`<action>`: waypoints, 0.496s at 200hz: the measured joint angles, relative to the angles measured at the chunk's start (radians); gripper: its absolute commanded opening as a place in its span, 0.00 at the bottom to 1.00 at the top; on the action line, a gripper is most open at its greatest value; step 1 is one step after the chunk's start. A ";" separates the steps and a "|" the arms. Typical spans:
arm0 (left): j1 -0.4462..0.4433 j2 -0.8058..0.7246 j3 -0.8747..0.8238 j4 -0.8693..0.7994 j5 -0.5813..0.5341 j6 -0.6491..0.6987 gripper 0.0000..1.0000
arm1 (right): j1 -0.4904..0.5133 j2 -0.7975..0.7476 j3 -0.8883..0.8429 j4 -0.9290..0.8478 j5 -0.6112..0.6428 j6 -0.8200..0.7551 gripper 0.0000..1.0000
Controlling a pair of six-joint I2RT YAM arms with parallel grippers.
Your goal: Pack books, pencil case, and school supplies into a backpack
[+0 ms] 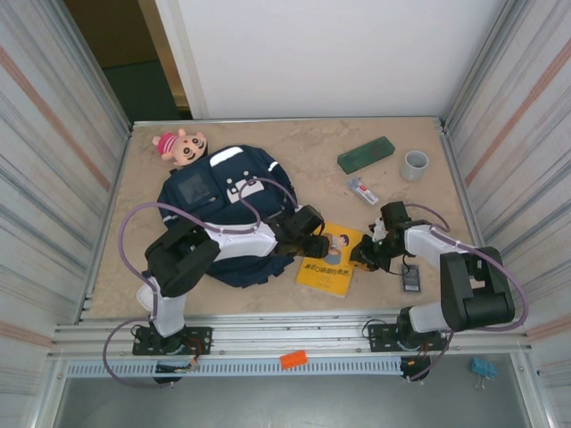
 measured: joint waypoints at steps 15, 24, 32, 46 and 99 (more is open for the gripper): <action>0.002 -0.004 -0.005 0.007 0.017 -0.005 0.59 | 0.002 0.002 0.000 0.003 -0.004 0.005 0.19; 0.004 -0.014 -0.019 0.024 0.026 -0.013 0.59 | 0.002 0.002 0.000 0.003 -0.005 0.010 0.18; 0.007 -0.027 -0.035 0.039 0.035 -0.022 0.59 | 0.002 0.002 0.000 0.004 -0.005 0.014 0.18; 0.010 -0.058 -0.063 0.060 0.051 -0.039 0.59 | 0.002 0.002 0.000 0.005 -0.008 0.021 0.18; 0.017 -0.142 -0.130 0.149 0.098 -0.109 0.58 | 0.010 -0.021 -0.009 0.007 0.007 0.043 0.18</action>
